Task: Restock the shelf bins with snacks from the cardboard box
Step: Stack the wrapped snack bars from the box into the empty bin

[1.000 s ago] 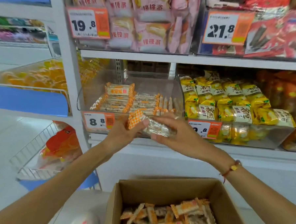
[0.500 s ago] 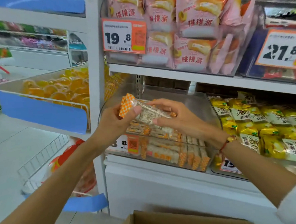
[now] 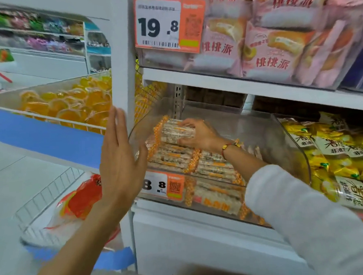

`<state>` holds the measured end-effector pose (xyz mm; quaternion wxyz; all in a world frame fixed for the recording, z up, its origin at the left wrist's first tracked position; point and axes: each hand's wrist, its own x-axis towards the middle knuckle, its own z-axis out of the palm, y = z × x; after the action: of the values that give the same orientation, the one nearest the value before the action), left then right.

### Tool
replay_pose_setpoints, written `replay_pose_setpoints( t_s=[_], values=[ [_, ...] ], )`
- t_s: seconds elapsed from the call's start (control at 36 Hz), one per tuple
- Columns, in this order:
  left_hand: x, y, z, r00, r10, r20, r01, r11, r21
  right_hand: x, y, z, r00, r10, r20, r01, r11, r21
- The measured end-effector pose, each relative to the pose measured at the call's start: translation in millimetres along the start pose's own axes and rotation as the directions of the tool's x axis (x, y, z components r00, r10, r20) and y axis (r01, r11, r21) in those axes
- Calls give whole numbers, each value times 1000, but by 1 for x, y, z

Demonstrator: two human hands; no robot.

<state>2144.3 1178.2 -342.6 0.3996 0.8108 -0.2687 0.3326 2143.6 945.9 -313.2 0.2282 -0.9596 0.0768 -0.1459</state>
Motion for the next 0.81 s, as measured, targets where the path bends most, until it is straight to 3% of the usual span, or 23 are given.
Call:
replay_pose_setpoints(
  t_s=[0.14, 0.22, 0.28, 0.53, 0.72, 0.81],
  values=[
    [-3, 3, 5, 1000, -5, -29, 4, 999, -36, 3, 3, 12, 993, -29, -113, 15, 992, -123],
    [-3, 2, 7, 999, -1, -33, 0, 999, -39, 0, 0, 15, 980, -130, -152, 86, 960, -266],
    [-3, 1, 6, 1000, 7, -30, -8, 999, -38, -1, -4, 19, 976, -177, -130, 127, 938, -321],
    [-3, 1, -1, 1000, 14, -3, -15, 999, -35, -5, -2, 18, 985, -87, 146, 136, 922, -362],
    [-2, 2, -1, 1000, -10, -1, 10, 999, -39, -8, -3, 19, 996, -83, 29, 88, 933, -348],
    [-2, 2, 0, 1000, -9, -2, 9, 999, -39, -5, -2, 22, 990, -99, 102, 133, 900, -416]
  ],
)
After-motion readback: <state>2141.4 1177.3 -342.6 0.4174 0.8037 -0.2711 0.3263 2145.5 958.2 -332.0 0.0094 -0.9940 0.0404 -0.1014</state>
